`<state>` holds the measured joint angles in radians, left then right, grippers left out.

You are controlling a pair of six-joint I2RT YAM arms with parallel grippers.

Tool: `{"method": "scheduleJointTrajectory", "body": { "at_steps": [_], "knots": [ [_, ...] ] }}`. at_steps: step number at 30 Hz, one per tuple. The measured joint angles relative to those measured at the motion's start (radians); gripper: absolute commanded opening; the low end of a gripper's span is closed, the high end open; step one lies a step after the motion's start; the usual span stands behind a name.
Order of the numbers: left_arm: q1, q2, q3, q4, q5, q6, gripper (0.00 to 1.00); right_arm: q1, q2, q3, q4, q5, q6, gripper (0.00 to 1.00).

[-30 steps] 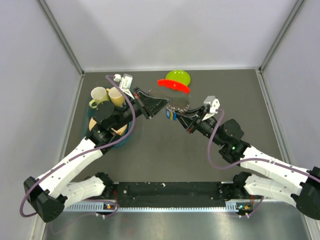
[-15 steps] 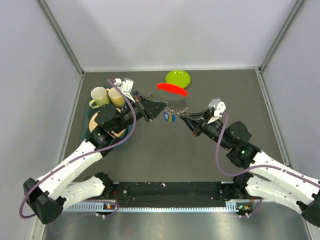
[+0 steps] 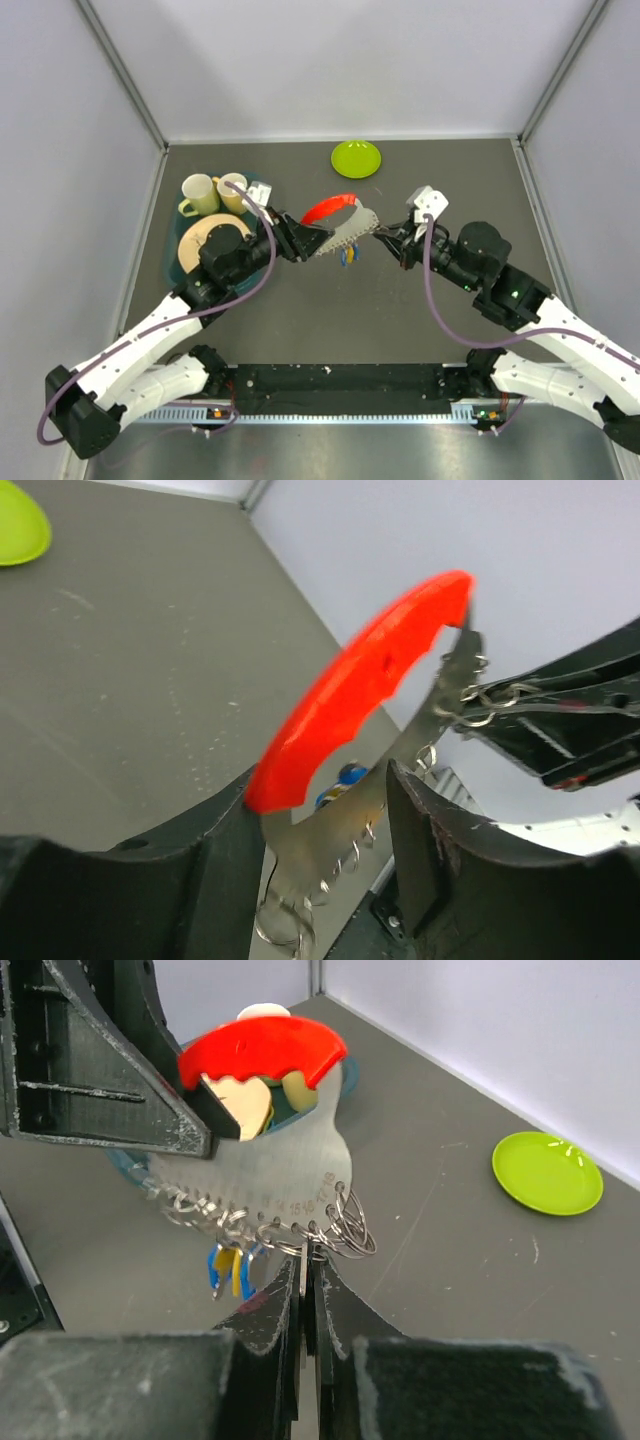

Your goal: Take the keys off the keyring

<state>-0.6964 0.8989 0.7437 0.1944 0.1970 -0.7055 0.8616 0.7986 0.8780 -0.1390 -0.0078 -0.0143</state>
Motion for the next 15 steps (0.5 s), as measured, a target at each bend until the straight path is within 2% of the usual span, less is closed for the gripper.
{"method": "scheduleJointTrajectory", "body": {
  "at_steps": [8, 15],
  "knots": [
    [0.002, -0.135, -0.044, -0.156, -0.121, 0.064, 0.62, 0.0, 0.045, 0.073, -0.127, 0.004, -0.074, 0.0],
    [0.002, -0.2, -0.046, -0.261, -0.203, 0.187, 0.61, 0.0, 0.092, 0.111, -0.238, -0.018, -0.099, 0.0]
  ]
}}
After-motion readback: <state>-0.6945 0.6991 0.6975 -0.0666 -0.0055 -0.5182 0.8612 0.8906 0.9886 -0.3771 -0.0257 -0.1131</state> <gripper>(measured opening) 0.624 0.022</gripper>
